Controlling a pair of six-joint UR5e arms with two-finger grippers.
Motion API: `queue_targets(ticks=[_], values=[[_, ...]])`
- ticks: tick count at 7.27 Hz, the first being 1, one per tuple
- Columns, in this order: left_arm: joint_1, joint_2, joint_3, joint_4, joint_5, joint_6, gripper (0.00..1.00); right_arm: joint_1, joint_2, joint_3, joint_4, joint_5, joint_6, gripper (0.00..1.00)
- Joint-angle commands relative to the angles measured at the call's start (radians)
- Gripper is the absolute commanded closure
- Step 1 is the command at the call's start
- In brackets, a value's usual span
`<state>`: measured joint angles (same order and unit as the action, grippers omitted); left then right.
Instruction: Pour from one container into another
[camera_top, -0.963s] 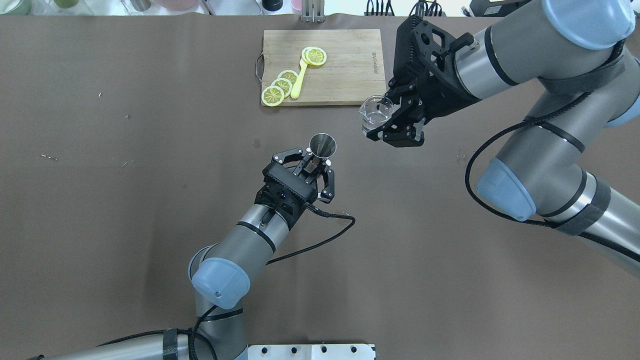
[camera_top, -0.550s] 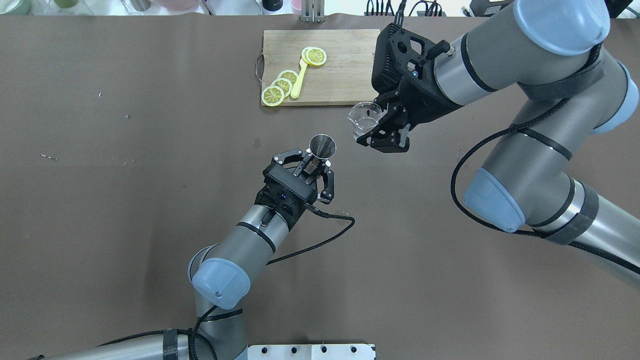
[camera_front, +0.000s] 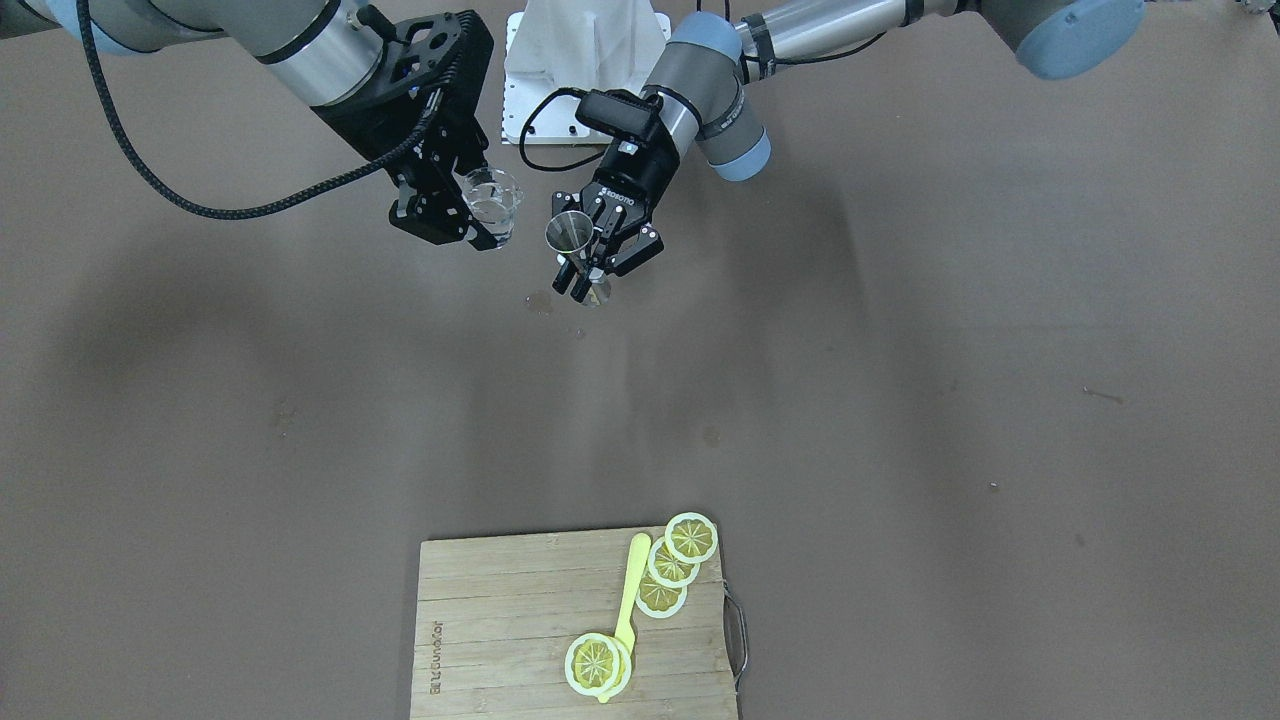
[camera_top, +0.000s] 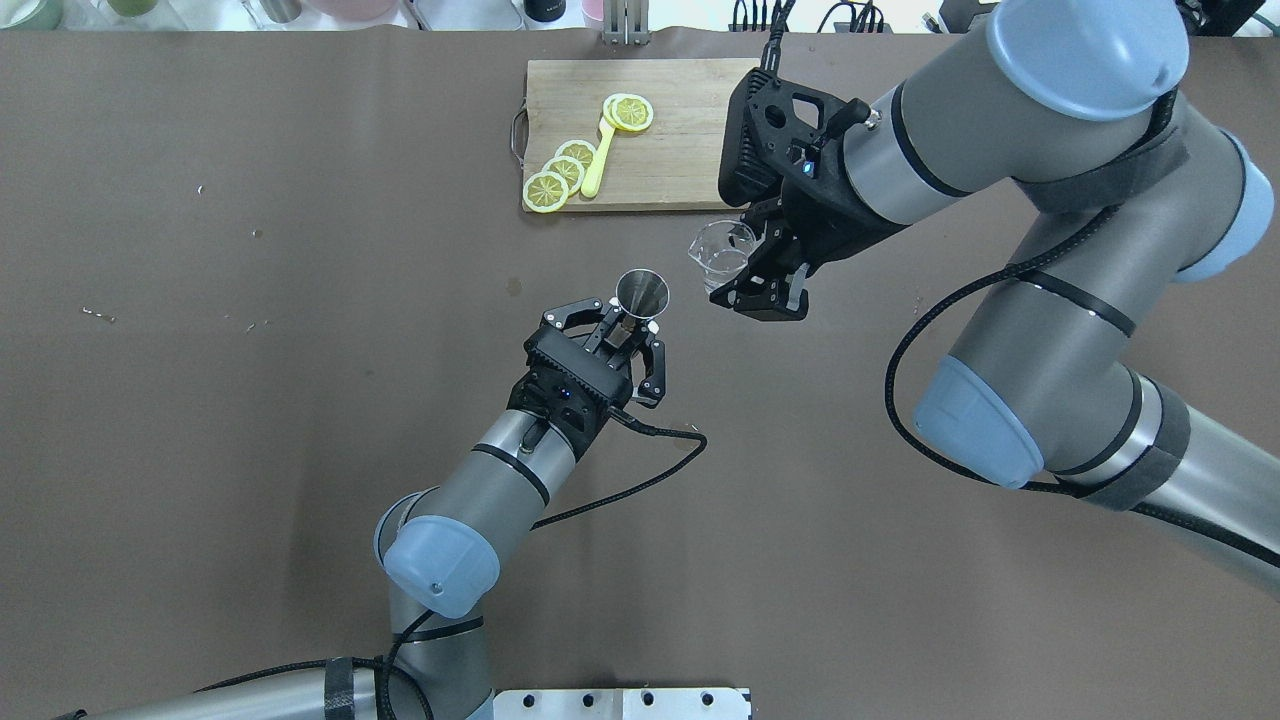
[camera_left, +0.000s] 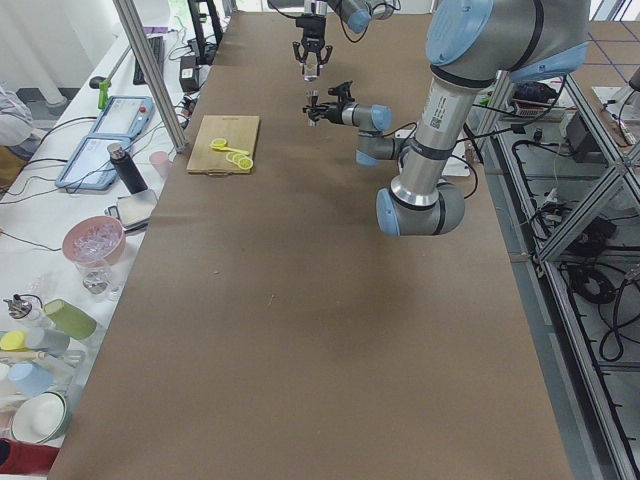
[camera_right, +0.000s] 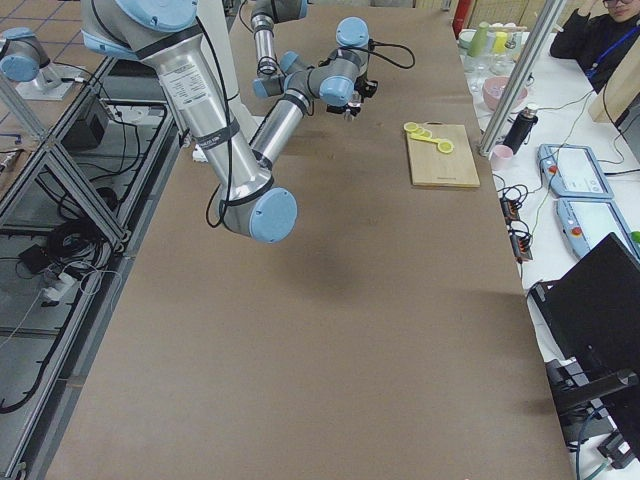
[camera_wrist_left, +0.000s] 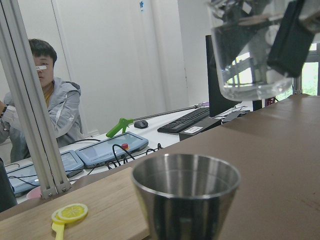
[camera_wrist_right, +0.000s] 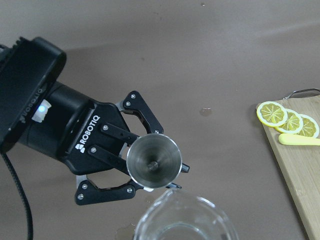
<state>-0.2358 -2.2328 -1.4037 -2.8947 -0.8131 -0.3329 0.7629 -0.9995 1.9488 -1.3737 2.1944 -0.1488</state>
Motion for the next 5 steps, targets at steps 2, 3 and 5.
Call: queue_targets(ticks=[2, 3, 5], values=[[0.001, 0.005, 0.0, 0.0, -0.001, 0.0, 1.0, -0.02, 0.025, -0.001, -0.054, -0.004, -0.014, 1.0], [0.001, 0.005, 0.0, 0.0, -0.001, 0.0, 1.0, -0.024, 0.036, -0.001, -0.07, -0.004, -0.014, 1.0], [0.004, 0.008, -0.003, 0.0, -0.003, 0.0, 1.0, -0.033, 0.042, -0.002, -0.094, -0.012, -0.021, 1.0]])
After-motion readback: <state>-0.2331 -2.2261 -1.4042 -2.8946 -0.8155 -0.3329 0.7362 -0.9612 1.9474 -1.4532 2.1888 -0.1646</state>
